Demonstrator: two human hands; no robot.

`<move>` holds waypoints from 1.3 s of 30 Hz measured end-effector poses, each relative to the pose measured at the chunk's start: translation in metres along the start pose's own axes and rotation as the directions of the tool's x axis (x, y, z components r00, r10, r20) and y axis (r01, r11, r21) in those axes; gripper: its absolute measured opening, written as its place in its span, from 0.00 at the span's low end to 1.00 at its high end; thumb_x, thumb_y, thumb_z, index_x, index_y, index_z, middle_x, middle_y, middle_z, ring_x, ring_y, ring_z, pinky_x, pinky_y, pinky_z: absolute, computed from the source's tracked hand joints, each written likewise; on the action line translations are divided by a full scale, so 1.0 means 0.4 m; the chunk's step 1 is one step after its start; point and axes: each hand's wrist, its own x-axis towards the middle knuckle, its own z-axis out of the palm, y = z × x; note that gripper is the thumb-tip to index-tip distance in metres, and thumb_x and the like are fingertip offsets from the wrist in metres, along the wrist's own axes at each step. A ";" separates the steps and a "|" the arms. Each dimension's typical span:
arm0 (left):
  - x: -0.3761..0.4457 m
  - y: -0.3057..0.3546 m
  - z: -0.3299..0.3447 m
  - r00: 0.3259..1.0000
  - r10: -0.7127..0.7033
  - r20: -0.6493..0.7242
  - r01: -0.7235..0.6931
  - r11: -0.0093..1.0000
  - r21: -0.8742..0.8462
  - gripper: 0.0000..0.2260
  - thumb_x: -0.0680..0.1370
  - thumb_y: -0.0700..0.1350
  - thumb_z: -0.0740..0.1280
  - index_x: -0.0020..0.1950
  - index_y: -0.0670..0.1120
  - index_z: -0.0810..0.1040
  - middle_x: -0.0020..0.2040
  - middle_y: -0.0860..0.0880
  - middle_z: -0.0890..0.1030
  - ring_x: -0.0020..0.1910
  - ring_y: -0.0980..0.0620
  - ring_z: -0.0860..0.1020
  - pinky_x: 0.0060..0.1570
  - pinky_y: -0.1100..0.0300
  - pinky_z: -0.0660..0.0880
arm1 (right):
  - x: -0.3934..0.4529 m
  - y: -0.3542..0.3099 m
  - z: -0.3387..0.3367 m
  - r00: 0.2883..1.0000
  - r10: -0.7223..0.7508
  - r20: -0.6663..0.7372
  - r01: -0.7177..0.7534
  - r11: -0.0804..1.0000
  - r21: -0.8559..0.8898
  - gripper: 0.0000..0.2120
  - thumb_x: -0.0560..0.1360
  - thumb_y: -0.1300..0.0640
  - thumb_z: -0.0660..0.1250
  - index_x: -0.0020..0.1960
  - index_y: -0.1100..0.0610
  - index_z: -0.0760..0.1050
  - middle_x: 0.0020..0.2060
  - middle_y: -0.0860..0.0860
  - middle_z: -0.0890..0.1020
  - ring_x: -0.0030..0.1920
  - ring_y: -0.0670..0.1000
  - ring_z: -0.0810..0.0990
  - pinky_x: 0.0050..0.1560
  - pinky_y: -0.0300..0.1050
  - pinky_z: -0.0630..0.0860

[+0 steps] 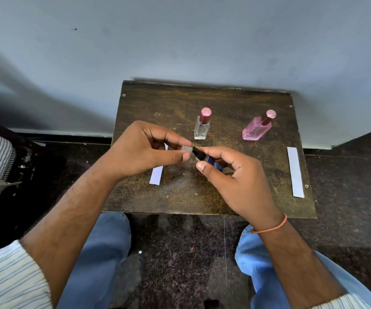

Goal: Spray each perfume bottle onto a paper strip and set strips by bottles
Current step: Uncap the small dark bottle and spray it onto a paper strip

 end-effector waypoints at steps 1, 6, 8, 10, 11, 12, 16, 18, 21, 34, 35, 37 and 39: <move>0.001 0.001 0.000 1.000 0.006 0.010 -0.006 1.000 0.010 0.10 0.73 0.38 0.80 0.54 0.46 0.90 0.36 0.52 0.88 0.26 0.64 0.71 0.30 0.73 0.69 | -0.001 -0.002 0.000 1.000 -0.006 0.005 0.006 1.000 -0.013 0.16 0.78 0.53 0.79 0.65 0.50 0.87 0.55 0.41 0.89 0.56 0.40 0.86 0.57 0.31 0.78; 0.004 0.002 0.007 0.999 0.014 0.052 -0.014 1.000 -0.001 0.14 0.74 0.29 0.77 0.60 0.33 0.86 0.33 0.60 0.87 0.27 0.69 0.78 0.32 0.79 0.71 | -0.002 -0.007 0.001 0.998 -0.058 0.026 0.060 0.996 -0.065 0.16 0.77 0.53 0.80 0.65 0.50 0.87 0.56 0.41 0.88 0.58 0.40 0.85 0.58 0.34 0.80; 0.004 0.009 0.012 0.996 0.026 0.085 -0.026 1.000 0.002 0.15 0.74 0.27 0.76 0.60 0.30 0.84 0.31 0.62 0.85 0.25 0.70 0.76 0.30 0.80 0.69 | -0.003 -0.010 0.001 0.996 -0.084 0.038 0.087 0.992 -0.088 0.17 0.77 0.54 0.80 0.66 0.50 0.87 0.58 0.42 0.89 0.59 0.39 0.85 0.60 0.34 0.80; 0.004 0.007 0.010 0.993 0.044 0.109 -0.048 0.998 0.030 0.14 0.74 0.28 0.76 0.60 0.30 0.84 0.31 0.63 0.85 0.25 0.71 0.76 0.31 0.80 0.69 | -0.005 -0.012 0.002 0.994 -0.100 0.046 0.104 0.989 -0.101 0.19 0.77 0.54 0.81 0.67 0.51 0.86 0.59 0.43 0.89 0.60 0.38 0.85 0.62 0.34 0.80; 0.002 0.006 0.008 0.993 0.047 0.112 -0.052 0.998 0.045 0.14 0.74 0.29 0.77 0.60 0.30 0.85 0.32 0.64 0.85 0.26 0.71 0.76 0.32 0.80 0.70 | -0.006 -0.013 0.002 0.994 -0.102 0.044 0.106 0.989 -0.100 0.19 0.76 0.54 0.81 0.67 0.51 0.86 0.59 0.43 0.89 0.60 0.37 0.85 0.62 0.33 0.80; 0.000 0.006 0.006 0.993 0.045 0.108 -0.052 0.997 0.059 0.14 0.74 0.29 0.77 0.59 0.31 0.85 0.33 0.63 0.86 0.27 0.71 0.77 0.33 0.80 0.70 | -0.006 -0.014 0.002 0.993 -0.108 0.038 0.111 0.989 -0.102 0.20 0.76 0.55 0.81 0.67 0.51 0.86 0.59 0.43 0.89 0.61 0.37 0.86 0.63 0.33 0.79; -0.007 -0.002 -0.003 0.994 0.065 0.090 -0.076 0.989 0.127 0.14 0.72 0.34 0.80 0.58 0.37 0.88 0.42 0.60 0.90 0.38 0.68 0.84 0.42 0.75 0.77 | -0.006 -0.017 0.006 0.992 -0.127 0.011 0.128 0.986 -0.110 0.20 0.75 0.55 0.82 0.66 0.50 0.86 0.58 0.41 0.88 0.61 0.36 0.85 0.62 0.29 0.78; -0.009 -0.008 -0.009 0.994 0.070 0.083 -0.080 0.988 0.130 0.14 0.72 0.38 0.80 0.57 0.40 0.89 0.45 0.58 0.90 0.42 0.66 0.86 0.45 0.73 0.78 | -0.007 -0.018 0.011 0.992 -0.127 0.013 0.128 0.987 -0.093 0.20 0.74 0.56 0.83 0.66 0.50 0.86 0.56 0.38 0.87 0.60 0.34 0.85 0.61 0.27 0.77; -0.015 -0.006 -0.016 0.993 0.065 0.095 -0.077 0.990 0.121 0.14 0.72 0.40 0.80 0.57 0.42 0.89 0.44 0.58 0.90 0.42 0.65 0.86 0.46 0.73 0.79 | -0.012 -0.020 0.024 0.995 -0.094 0.017 0.095 0.994 -0.049 0.21 0.74 0.56 0.83 0.66 0.49 0.86 0.56 0.34 0.86 0.59 0.32 0.84 0.61 0.29 0.78; -0.023 -0.035 -0.067 0.996 0.016 -0.091 0.035 0.848 0.529 0.26 0.76 0.52 0.80 0.72 0.62 0.79 0.53 0.59 0.81 0.33 0.61 0.72 0.40 0.68 0.72 | 0.015 -0.040 0.059 1.000 -0.010 -0.004 0.010 1.000 -0.006 0.15 0.75 0.53 0.82 0.61 0.48 0.87 0.52 0.35 0.87 0.56 0.33 0.85 0.58 0.33 0.81; -0.019 -0.042 -0.071 0.991 0.023 -0.133 0.061 0.802 0.595 0.25 0.77 0.53 0.79 0.73 0.63 0.78 0.54 0.60 0.79 0.35 0.63 0.74 0.41 0.69 0.71 | 0.014 -0.038 0.061 1.000 -0.015 -0.005 0.015 1.000 -0.015 0.15 0.75 0.53 0.82 0.61 0.48 0.86 0.52 0.35 0.87 0.56 0.33 0.85 0.57 0.31 0.80; -0.012 -0.048 -0.076 0.984 -0.005 -0.178 0.120 0.757 0.642 0.26 0.78 0.54 0.77 0.75 0.64 0.76 0.57 0.59 0.77 0.38 0.66 0.74 0.45 0.66 0.73 | 0.013 -0.037 0.061 1.000 -0.022 -0.004 0.022 0.999 -0.027 0.16 0.76 0.53 0.82 0.62 0.47 0.86 0.53 0.36 0.88 0.56 0.33 0.85 0.57 0.31 0.80; -0.008 -0.048 -0.077 0.982 -0.061 -0.181 0.167 0.733 0.659 0.26 0.78 0.56 0.76 0.75 0.65 0.75 0.59 0.57 0.76 0.42 0.67 0.73 0.51 0.62 0.74 | 0.012 -0.036 0.061 1.000 -0.023 -0.006 0.023 0.999 -0.035 0.16 0.76 0.53 0.81 0.63 0.47 0.86 0.54 0.37 0.88 0.57 0.34 0.85 0.57 0.32 0.81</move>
